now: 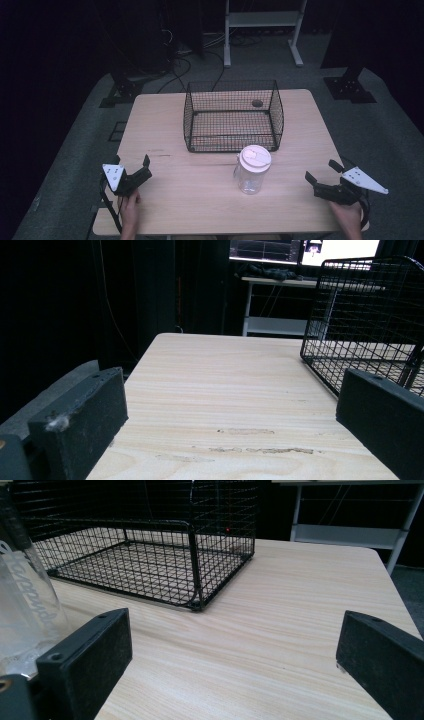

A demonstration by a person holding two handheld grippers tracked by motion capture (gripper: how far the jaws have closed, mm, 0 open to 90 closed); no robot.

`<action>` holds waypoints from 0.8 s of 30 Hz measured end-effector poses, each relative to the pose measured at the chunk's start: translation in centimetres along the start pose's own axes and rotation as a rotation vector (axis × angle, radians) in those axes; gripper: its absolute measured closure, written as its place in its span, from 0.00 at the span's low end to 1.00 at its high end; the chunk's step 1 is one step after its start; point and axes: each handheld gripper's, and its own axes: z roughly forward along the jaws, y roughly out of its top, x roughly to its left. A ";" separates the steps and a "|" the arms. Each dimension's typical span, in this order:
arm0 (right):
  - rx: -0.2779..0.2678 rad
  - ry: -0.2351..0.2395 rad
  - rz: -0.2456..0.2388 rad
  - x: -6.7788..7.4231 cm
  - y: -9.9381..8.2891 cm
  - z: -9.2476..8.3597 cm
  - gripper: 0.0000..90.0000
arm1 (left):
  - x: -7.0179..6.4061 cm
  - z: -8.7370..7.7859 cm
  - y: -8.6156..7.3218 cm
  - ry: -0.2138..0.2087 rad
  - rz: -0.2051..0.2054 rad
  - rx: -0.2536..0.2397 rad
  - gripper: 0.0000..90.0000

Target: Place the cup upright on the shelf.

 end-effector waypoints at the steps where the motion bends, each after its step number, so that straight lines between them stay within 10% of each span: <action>1: 0.001 0.002 0.000 0.0 0.0 0.0 0.01 | 0.0 0.0 0.0 0.000 0.001 0.000 0.00; 24: -0.004 0.083 -0.035 2.4 1.4 0.3 0.01 | 0.0 0.0 0.0 -0.007 0.001 -0.004 0.00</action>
